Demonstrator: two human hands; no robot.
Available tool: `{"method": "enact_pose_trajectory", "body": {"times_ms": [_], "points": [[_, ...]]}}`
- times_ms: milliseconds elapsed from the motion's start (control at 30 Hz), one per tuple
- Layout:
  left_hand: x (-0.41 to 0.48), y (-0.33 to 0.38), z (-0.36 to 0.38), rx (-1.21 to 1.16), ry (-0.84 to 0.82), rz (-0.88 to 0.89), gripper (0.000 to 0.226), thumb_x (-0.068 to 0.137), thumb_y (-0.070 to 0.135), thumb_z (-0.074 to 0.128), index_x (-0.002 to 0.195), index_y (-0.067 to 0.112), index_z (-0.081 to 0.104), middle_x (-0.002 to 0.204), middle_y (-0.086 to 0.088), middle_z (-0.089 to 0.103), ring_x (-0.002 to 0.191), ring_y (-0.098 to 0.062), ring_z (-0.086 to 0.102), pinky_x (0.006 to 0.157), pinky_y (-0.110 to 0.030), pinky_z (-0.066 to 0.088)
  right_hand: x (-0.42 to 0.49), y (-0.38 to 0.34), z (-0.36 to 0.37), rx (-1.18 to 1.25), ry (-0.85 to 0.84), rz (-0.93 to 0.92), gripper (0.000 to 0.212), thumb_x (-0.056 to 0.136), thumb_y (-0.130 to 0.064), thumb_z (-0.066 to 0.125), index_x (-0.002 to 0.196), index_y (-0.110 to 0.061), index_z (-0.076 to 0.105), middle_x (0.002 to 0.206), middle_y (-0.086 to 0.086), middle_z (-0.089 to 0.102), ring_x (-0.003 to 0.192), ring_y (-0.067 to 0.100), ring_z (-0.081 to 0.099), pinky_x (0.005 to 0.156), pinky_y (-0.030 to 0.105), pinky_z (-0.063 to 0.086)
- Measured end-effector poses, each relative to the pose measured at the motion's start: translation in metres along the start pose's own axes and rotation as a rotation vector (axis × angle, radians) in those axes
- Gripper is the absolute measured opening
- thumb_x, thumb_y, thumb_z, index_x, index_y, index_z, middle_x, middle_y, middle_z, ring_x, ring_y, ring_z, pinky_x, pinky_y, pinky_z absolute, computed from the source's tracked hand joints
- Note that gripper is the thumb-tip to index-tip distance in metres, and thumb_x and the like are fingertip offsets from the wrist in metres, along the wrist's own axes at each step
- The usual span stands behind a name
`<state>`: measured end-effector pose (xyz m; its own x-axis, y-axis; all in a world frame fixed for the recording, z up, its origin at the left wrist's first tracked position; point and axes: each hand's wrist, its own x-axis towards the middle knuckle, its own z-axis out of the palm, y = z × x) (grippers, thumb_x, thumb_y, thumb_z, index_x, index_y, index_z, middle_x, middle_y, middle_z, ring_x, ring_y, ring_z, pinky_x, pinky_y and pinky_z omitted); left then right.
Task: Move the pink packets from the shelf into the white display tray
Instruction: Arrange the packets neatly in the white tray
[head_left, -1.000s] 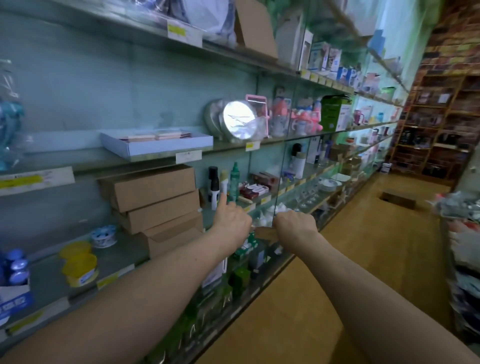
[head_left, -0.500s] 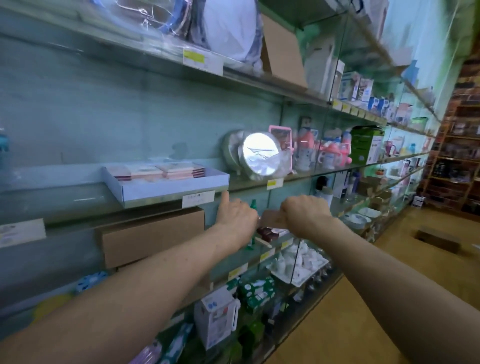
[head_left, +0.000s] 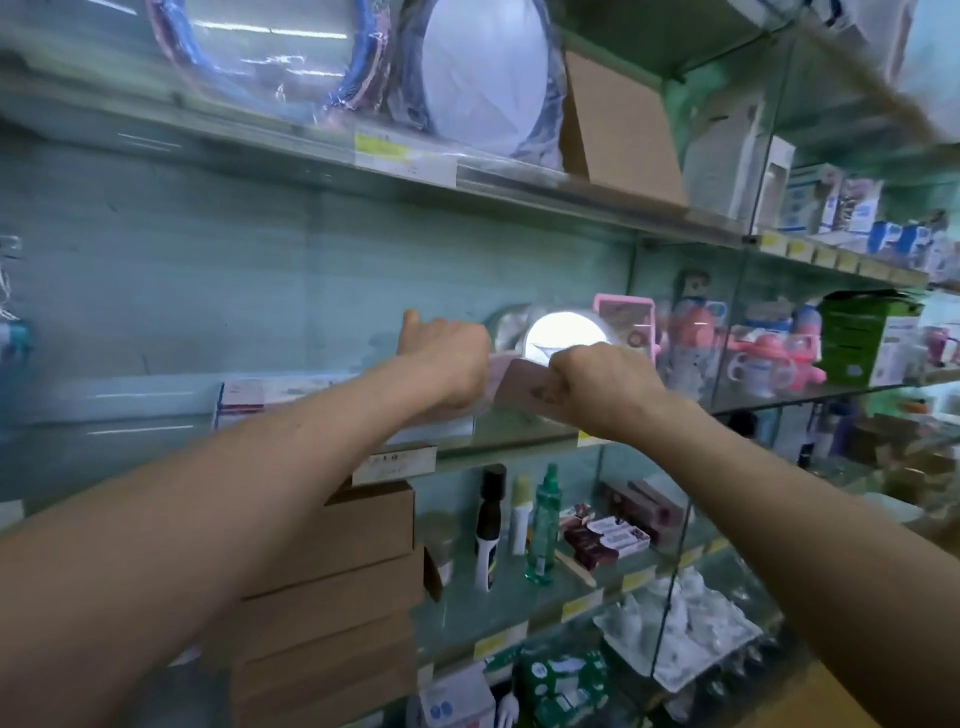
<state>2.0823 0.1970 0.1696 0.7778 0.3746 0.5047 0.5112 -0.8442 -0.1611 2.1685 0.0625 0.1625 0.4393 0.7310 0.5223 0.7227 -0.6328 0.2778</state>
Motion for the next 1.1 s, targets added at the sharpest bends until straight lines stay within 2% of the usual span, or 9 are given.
{"method": "enact_pose_trajectory", "body": {"times_ms": [167, 300, 467, 600, 700, 800, 900, 1000, 1100], "points": [[0.024, -0.024, 0.004, -0.224, -0.037, -0.222, 0.028, 0.092, 0.021, 0.044, 0.068, 0.014, 0.056, 0.074, 0.0, 0.063, 0.081, -0.026, 0.056, 0.076, -0.033, 0.036, 0.037, 0.011, 0.026, 0.073, 0.052, -0.083, 0.015, 0.088, -0.017, 0.057, 0.102, -0.019, 0.062, 0.096, 0.006, 0.065, 0.084, 0.028, 0.059, 0.063, 0.029, 0.035], [0.019, -0.051, 0.005, -0.525, 0.014, -0.468, 0.038, 0.093, 0.015, 0.048, 0.056, 0.009, 0.049, 0.062, -0.009, 0.05, 0.067, -0.025, 0.045, 0.051, -0.026, 0.029, 0.055, 0.009, 0.038, 0.16, 0.095, -0.186, 0.019, 0.093, -0.016, 0.047, 0.108, -0.017, 0.059, 0.103, 0.01, 0.065, 0.093, 0.032, 0.06, 0.066, 0.03, 0.034], [-0.006, -0.086, 0.003, -0.697, 0.068, -0.747, 0.024, 0.095, 0.014, 0.048, 0.08, 0.002, 0.063, 0.084, -0.017, 0.06, 0.069, -0.026, 0.053, 0.055, -0.025, 0.04, 0.072, -0.015, 0.051, 0.341, 0.186, -0.279, 0.009, 0.092, -0.011, 0.047, 0.094, -0.019, 0.051, 0.1, 0.012, 0.066, 0.091, 0.034, 0.061, 0.064, 0.031, 0.032], [-0.021, -0.106, 0.0, -0.702, 0.067, -0.886, 0.029, 0.097, 0.012, 0.047, 0.068, 0.01, 0.051, 0.089, -0.017, 0.06, 0.058, -0.019, 0.053, 0.053, -0.024, 0.044, 0.087, -0.045, 0.059, 0.452, 0.267, -0.357, 0.017, 0.088, -0.009, 0.049, 0.084, -0.021, 0.037, 0.094, 0.011, 0.067, 0.086, 0.034, 0.061, 0.059, 0.031, 0.031], [-0.028, -0.122, 0.0, -0.737, 0.083, -0.938, 0.015, 0.095, 0.008, 0.048, 0.089, 0.007, 0.062, 0.093, -0.017, 0.06, 0.063, -0.022, 0.057, 0.057, -0.026, 0.048, 0.096, -0.064, 0.059, 0.547, 0.264, -0.358, 0.013, 0.092, -0.015, 0.044, 0.081, -0.018, 0.04, 0.082, 0.007, 0.061, 0.076, 0.033, 0.054, 0.059, 0.031, 0.032], [-0.035, -0.136, 0.004, -0.873, 0.111, -0.981, 0.038, 0.094, 0.006, 0.051, 0.131, 0.012, 0.052, 0.102, -0.013, 0.059, 0.067, -0.021, 0.058, 0.058, -0.031, 0.053, 0.106, -0.081, 0.061, 0.708, 0.223, -0.321, 0.023, 0.092, -0.018, 0.044, 0.069, -0.015, 0.04, 0.071, 0.004, 0.053, 0.071, 0.031, 0.049, 0.057, 0.033, 0.034], [-0.04, -0.143, 0.006, -1.025, 0.041, -0.958, 0.028, 0.094, 0.004, 0.051, 0.117, 0.017, 0.062, 0.1, -0.01, 0.063, 0.066, -0.019, 0.059, 0.048, -0.028, 0.054, 0.11, -0.098, 0.064, 0.766, 0.273, -0.319, 0.013, 0.089, -0.016, 0.048, 0.085, -0.017, 0.06, 0.085, 0.005, 0.067, 0.085, 0.033, 0.059, 0.064, 0.036, 0.045], [-0.041, -0.145, 0.014, -1.101, -0.039, -0.884, 0.025, 0.093, 0.001, 0.05, 0.099, 0.018, 0.066, 0.091, -0.011, 0.066, 0.068, -0.022, 0.059, 0.061, -0.029, 0.05, 0.111, -0.119, 0.068, 0.732, 0.352, -0.374, 0.027, 0.087, -0.013, 0.05, 0.105, -0.02, 0.068, 0.104, 0.001, 0.07, 0.099, 0.031, 0.061, 0.073, 0.038, 0.051], [-0.04, -0.145, 0.023, -1.191, -0.073, -0.832, 0.03, 0.091, -0.004, 0.047, 0.107, 0.011, 0.067, 0.099, -0.017, 0.07, 0.079, -0.029, 0.062, 0.072, -0.034, 0.053, 0.113, -0.133, 0.065, 0.687, 0.489, -0.449, 0.028, 0.068, -0.008, 0.052, 0.085, -0.016, 0.073, 0.082, 0.003, 0.072, 0.074, 0.032, 0.066, 0.056, 0.035, 0.053]]}}
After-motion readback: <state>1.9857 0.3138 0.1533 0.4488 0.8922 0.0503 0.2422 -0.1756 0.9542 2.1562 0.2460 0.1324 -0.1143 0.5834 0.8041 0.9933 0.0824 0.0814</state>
